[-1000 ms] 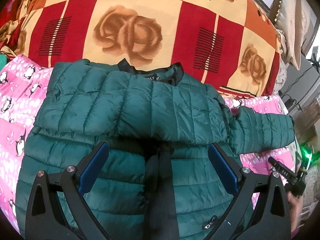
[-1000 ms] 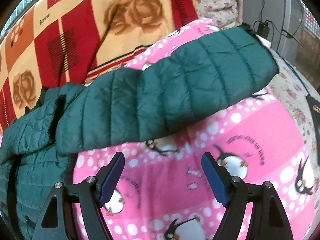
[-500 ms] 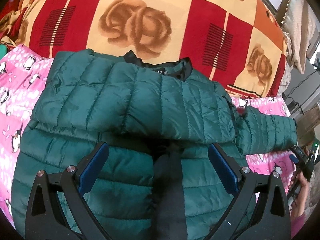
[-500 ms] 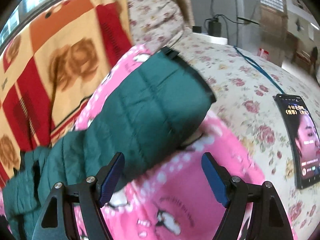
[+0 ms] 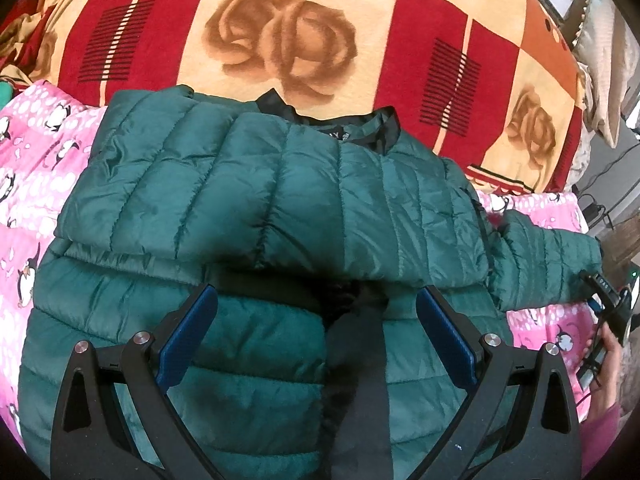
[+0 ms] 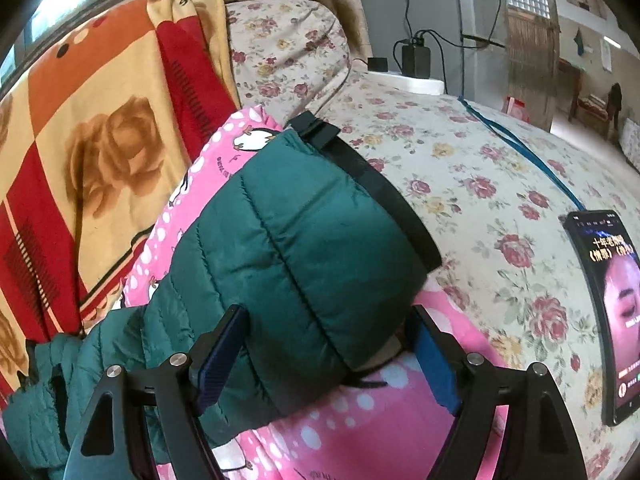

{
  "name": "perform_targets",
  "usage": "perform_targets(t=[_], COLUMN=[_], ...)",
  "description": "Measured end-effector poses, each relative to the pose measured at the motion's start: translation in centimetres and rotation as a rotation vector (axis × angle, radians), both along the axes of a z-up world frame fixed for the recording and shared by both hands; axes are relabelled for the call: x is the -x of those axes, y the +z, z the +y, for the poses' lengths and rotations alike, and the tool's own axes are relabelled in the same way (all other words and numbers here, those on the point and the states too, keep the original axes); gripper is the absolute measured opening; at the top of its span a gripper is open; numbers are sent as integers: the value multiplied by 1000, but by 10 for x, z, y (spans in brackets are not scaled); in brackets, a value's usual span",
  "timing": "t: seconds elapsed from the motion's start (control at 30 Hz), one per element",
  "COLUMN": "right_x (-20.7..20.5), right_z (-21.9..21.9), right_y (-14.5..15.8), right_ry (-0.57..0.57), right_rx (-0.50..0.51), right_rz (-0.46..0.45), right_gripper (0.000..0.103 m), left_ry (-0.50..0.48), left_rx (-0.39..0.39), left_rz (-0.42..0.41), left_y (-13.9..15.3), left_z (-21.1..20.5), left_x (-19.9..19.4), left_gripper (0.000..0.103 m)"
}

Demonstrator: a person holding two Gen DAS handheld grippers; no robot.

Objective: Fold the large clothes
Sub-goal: 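Move the right tool to the other sleeve's cuff, then grasp the sleeve cuff with the right tool and lift it over the jacket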

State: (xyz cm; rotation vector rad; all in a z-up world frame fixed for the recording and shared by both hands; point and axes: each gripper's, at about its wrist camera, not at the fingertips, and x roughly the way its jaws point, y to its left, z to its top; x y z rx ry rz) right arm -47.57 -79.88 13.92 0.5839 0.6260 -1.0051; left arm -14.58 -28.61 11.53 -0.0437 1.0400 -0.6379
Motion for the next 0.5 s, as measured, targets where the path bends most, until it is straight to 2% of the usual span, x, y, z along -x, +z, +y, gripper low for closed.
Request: perform_targets(t=[0.17, 0.2, 0.27, 0.3, 0.37, 0.5], right_x=[-4, -5, -5, -5, -3, 3], right_z=[-3, -3, -3, -3, -2, 0], right_y=[-2, -2, -2, -1, 1, 7], right_ry=[21, 28, 38, 44, 62, 100], right_rx=[18, 25, 39, 44, 48, 6], right_rz=[-29, -36, -38, -41, -69, -160], right_gripper=[77, 73, 56, 53, 35, 25], left_ry=[27, 31, 36, 37, 41, 45], left_rx=[16, 19, 19, 18, 19, 22], left_rz=[2, 3, -2, -4, -2, 7], left_y=[0, 1, 2, 2, 2, 1], left_z=[3, 4, 5, 6, 7, 10], left_x=[-8, -9, -11, -12, -13, -13], left_gripper=[100, 100, 100, 100, 100, 100])
